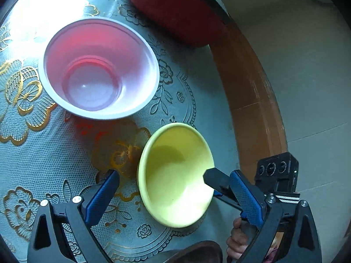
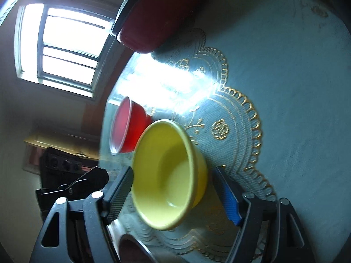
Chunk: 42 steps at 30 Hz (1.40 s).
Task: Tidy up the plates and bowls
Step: 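Lift the yellow bowl with the left tool and lower it into the steel bowl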
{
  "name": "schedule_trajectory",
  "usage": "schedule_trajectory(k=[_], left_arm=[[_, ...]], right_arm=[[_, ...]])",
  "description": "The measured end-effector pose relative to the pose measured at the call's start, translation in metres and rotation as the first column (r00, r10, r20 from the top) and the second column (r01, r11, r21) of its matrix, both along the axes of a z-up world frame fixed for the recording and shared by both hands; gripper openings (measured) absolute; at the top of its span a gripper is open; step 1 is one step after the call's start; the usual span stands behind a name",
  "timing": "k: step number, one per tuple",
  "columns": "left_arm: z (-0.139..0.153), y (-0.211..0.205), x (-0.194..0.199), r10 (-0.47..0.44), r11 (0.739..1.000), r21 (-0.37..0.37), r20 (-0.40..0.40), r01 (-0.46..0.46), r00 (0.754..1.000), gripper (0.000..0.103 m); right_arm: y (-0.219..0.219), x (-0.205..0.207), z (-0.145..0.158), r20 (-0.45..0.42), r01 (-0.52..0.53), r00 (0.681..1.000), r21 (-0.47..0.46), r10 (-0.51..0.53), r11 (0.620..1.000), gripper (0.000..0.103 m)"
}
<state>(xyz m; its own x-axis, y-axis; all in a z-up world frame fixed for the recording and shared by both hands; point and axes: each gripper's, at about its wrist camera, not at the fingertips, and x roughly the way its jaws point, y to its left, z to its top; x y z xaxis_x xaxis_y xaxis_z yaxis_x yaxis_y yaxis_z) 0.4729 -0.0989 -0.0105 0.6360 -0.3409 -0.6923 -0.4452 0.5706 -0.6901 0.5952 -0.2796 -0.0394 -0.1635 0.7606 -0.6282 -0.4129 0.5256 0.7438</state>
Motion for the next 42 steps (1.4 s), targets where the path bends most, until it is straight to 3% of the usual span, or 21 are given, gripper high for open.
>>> schedule_trajectory(k=[4, 7, 11, 12, 15, 20, 30, 42], left_arm=[[-0.006, 0.002, -0.003, 0.027, 1.0, 0.015, -0.029, -0.026, 0.999, 0.096], [-0.012, 0.005, -0.005, 0.038, 0.999, 0.01, -0.053, -0.037, 0.998, 0.083], [-0.015, 0.007, -0.008, 0.027, 1.0, 0.012, -0.082, -0.026, 0.996, 0.052], [-0.017, 0.007, -0.007, 0.027, 1.0, 0.012, -0.09, -0.026, 0.996, 0.041], [-0.019, 0.007, -0.012, 0.025, 1.0, 0.017, -0.098, -0.023, 0.995, 0.027], [-0.011, -0.005, -0.022, 0.015, 0.997, 0.08, -0.085, -0.008, 0.996, 0.026], [0.029, -0.03, -0.04, -0.015, 0.991, 0.135, -0.015, 0.017, 1.0, 0.027], [0.054, -0.076, -0.101, -0.074, 0.981, 0.183, 0.031, 0.067, 0.997, 0.032]], right_arm=[[-0.005, 0.0, 0.001, 0.019, 0.0, 1.0, -0.012, 0.001, 1.0, 0.07], [-0.007, 0.001, 0.0, 0.015, 0.003, 1.0, -0.013, -0.002, 1.0, 0.07], [-0.006, 0.0, 0.0, 0.024, -0.007, 1.0, -0.024, 0.008, 1.0, 0.066], [-0.006, 0.0, 0.0, 0.025, -0.01, 1.0, -0.032, 0.011, 0.999, 0.058], [-0.005, -0.002, -0.002, 0.057, -0.008, 0.998, -0.085, 0.013, 0.996, 0.022], [-0.006, -0.005, 0.002, 0.087, -0.022, 0.996, -0.089, 0.03, 0.996, 0.019], [-0.018, -0.017, 0.039, 0.157, -0.025, 0.987, -0.037, 0.031, 0.999, 0.02], [-0.044, -0.073, 0.071, 0.21, -0.04, 0.977, -0.024, 0.044, 0.999, 0.019]])
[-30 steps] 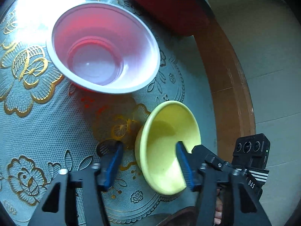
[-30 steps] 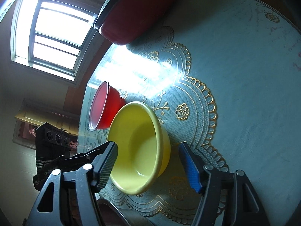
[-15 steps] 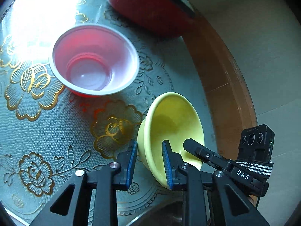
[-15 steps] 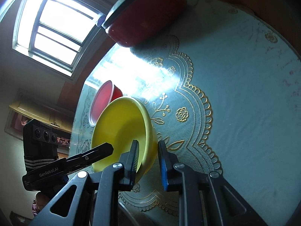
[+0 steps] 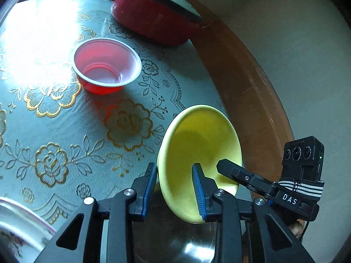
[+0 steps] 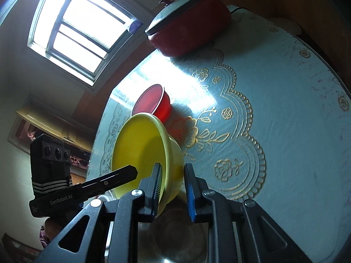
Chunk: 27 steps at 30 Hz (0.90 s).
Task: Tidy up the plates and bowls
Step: 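Lift the yellow bowl with the left tool and lower it into the steel bowl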
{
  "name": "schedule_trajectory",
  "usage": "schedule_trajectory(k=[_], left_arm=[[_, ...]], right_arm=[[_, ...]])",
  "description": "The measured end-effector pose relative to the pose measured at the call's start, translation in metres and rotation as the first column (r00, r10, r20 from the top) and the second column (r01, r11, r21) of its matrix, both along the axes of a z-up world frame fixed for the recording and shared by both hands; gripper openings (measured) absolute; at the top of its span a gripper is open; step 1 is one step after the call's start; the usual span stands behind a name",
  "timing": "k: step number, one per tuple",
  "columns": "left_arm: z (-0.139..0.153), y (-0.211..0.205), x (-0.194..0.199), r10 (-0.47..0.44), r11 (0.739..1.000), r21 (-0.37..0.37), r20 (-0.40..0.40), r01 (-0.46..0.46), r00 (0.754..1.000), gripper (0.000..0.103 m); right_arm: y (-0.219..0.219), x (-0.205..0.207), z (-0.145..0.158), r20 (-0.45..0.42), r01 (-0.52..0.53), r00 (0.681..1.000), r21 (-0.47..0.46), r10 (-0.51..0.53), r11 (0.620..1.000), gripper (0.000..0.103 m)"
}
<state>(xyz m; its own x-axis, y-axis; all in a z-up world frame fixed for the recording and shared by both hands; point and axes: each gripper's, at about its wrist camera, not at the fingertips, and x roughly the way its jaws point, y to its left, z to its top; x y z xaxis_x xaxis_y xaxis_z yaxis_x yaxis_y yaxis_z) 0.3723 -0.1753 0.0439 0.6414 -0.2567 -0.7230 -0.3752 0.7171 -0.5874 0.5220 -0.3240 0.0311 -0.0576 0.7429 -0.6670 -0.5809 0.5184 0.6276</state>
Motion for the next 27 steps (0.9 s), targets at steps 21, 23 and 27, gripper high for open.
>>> schedule_trajectory(k=[21, 23, 27], left_arm=[[-0.023, -0.032, -0.054, -0.105, 0.994, 0.009, -0.049, 0.106, 0.993, 0.038], [-0.024, -0.033, -0.056, -0.106, 0.994, 0.017, -0.049, 0.107, 0.993, 0.038], [-0.019, -0.033, -0.058, -0.097, 0.994, 0.05, -0.044, 0.099, 0.994, 0.041]], right_arm=[[-0.038, -0.082, -0.028, -0.045, 0.029, 0.998, -0.088, -0.033, 0.996, 0.022], [-0.039, -0.084, -0.03, -0.038, 0.038, 0.998, -0.099, -0.042, 0.994, 0.022], [-0.041, -0.086, -0.028, -0.004, 0.06, 0.998, -0.114, -0.061, 0.992, 0.022]])
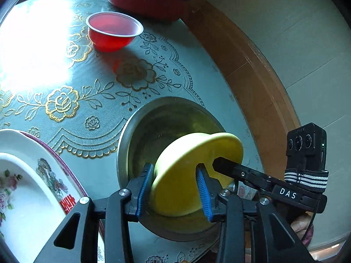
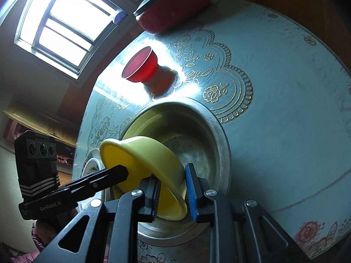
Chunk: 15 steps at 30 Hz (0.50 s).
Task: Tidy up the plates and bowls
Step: 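Lift the yellow bowl with the left tool and lower it into the steel bowl, then open the left tool and release the yellow bowl inside the steel bowl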
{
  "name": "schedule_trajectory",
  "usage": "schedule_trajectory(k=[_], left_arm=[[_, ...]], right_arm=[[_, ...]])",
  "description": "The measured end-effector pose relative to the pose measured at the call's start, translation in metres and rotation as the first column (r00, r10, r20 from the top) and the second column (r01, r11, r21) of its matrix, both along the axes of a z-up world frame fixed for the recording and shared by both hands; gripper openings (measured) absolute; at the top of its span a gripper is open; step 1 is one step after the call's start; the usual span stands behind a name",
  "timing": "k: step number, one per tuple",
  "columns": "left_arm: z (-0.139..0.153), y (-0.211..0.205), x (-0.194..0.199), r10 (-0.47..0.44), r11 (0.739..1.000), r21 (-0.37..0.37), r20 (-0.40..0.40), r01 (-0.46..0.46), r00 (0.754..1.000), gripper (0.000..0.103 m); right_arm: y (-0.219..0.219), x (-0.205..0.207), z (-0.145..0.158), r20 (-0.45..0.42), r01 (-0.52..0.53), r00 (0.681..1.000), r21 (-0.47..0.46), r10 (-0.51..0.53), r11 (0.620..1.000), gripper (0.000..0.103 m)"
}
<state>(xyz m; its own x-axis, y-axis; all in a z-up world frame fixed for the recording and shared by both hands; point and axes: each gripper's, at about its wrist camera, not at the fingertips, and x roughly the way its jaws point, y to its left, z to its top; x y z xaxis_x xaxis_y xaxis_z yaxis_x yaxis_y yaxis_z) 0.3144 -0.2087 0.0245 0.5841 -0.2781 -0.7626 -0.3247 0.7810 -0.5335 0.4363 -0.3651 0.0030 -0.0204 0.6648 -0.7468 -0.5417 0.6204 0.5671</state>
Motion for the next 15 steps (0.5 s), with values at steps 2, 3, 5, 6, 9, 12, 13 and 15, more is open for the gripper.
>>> schedule_trajectory(k=[2, 3, 5, 6, 9, 12, 13, 15], left_arm=[[0.002, 0.0, 0.0, 0.002, 1.0, 0.021, 0.005, -0.002, 1.0, 0.042], [0.003, 0.0, -0.001, 0.003, 1.0, 0.03, 0.006, -0.003, 1.0, 0.042], [0.003, 0.0, -0.001, 0.011, 0.999, 0.052, 0.005, -0.011, 1.0, 0.043], [0.004, -0.001, -0.001, 0.015, 0.997, 0.071, 0.006, -0.016, 1.0, 0.044], [0.004, -0.002, -0.002, 0.022, 0.993, 0.116, 0.012, -0.023, 1.0, 0.045], [0.005, -0.004, -0.002, 0.023, 0.99, 0.142, 0.019, -0.025, 1.0, 0.046], [0.005, -0.005, -0.002, 0.023, 0.988, 0.154, 0.022, -0.026, 0.999, 0.046], [0.007, -0.007, -0.004, 0.021, 0.983, 0.179, 0.026, -0.026, 0.999, 0.047]], right_arm=[[-0.001, -0.001, 0.001, 0.011, -0.001, 1.0, -0.004, 0.001, 1.0, 0.023], [-0.001, -0.001, 0.001, 0.017, -0.001, 1.0, -0.007, 0.002, 1.0, 0.023], [-0.002, -0.003, 0.002, 0.028, 0.0, 1.0, -0.017, 0.0, 1.0, 0.023], [-0.002, -0.003, 0.002, 0.033, 0.0, 0.999, -0.02, 0.0, 1.0, 0.024], [-0.002, -0.006, 0.004, 0.067, -0.002, 0.998, -0.037, 0.004, 0.999, 0.029], [0.001, -0.008, 0.006, 0.098, -0.011, 0.995, -0.058, 0.017, 0.998, 0.031], [0.002, -0.009, 0.007, 0.108, -0.014, 0.994, -0.066, 0.021, 0.998, 0.032], [0.004, -0.011, 0.007, 0.126, -0.02, 0.992, -0.081, 0.03, 0.997, 0.032]])
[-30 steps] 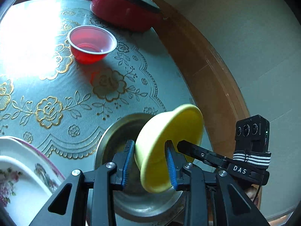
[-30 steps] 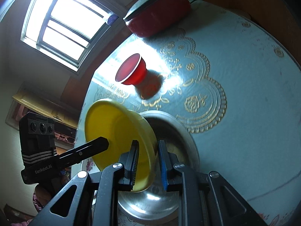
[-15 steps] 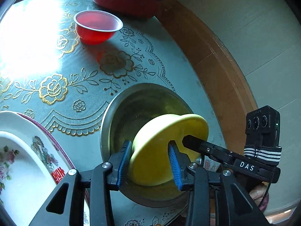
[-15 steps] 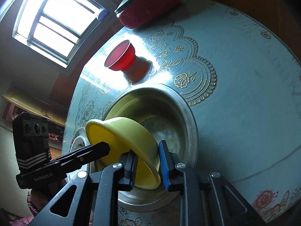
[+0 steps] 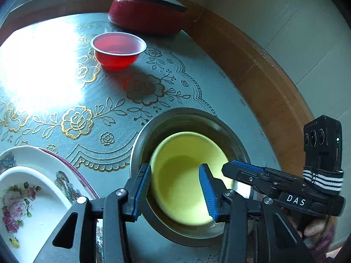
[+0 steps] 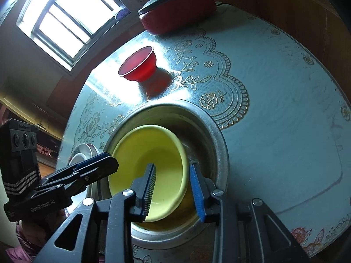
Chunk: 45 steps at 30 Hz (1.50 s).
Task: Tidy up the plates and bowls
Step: 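Open the left tool and release the yellow bowl inside the steel bowl, then move the right tool toward the red plastic bowl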
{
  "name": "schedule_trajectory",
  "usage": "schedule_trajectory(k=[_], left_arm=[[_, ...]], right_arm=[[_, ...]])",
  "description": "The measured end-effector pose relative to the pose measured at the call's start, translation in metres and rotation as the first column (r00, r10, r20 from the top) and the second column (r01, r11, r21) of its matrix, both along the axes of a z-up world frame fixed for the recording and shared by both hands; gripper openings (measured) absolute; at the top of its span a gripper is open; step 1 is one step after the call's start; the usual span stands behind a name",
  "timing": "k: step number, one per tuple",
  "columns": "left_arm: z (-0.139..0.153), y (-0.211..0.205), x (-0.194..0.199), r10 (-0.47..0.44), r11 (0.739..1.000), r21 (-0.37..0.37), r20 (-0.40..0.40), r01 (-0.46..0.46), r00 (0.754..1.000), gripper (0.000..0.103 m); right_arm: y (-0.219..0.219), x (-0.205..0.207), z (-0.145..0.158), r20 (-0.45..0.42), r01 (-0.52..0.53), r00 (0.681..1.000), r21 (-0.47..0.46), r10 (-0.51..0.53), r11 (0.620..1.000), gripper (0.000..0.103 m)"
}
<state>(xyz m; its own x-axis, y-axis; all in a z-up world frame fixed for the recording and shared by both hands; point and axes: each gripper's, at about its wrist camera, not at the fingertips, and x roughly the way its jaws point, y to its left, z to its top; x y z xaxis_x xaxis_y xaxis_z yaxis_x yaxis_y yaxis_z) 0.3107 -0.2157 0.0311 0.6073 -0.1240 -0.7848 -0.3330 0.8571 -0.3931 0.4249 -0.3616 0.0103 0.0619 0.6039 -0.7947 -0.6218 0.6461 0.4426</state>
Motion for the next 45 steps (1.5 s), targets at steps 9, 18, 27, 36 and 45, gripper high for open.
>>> schedule_trajectory(k=[9, 18, 27, 36, 45], left_arm=[[0.005, -0.006, 0.0, -0.008, 0.998, 0.066, 0.014, 0.007, 1.0, 0.056], [0.009, -0.006, -0.004, 0.012, 0.995, 0.095, 0.027, -0.015, 1.0, 0.065], [0.01, -0.002, -0.006, 0.033, 0.995, 0.09, 0.024, -0.035, 0.999, 0.067], [0.01, 0.002, -0.006, 0.048, 0.996, 0.08, 0.023, -0.05, 0.999, 0.075], [0.009, 0.017, -0.003, 0.073, 0.996, 0.058, 0.01, -0.074, 0.997, 0.077]], right_arm=[[0.003, -0.007, 0.004, 0.067, -0.026, 0.997, -0.039, 0.029, 0.999, 0.038], [0.003, -0.008, 0.004, 0.059, -0.022, 0.998, -0.036, 0.024, 0.999, 0.038], [-0.003, -0.006, 0.011, 0.07, -0.002, 0.998, -0.023, 0.004, 1.0, 0.04], [-0.004, 0.002, 0.019, 0.041, 0.009, 0.999, 0.023, -0.01, 1.0, 0.052], [0.009, 0.019, 0.016, -0.053, 0.009, 0.999, 0.092, -0.004, 0.996, 0.056]])
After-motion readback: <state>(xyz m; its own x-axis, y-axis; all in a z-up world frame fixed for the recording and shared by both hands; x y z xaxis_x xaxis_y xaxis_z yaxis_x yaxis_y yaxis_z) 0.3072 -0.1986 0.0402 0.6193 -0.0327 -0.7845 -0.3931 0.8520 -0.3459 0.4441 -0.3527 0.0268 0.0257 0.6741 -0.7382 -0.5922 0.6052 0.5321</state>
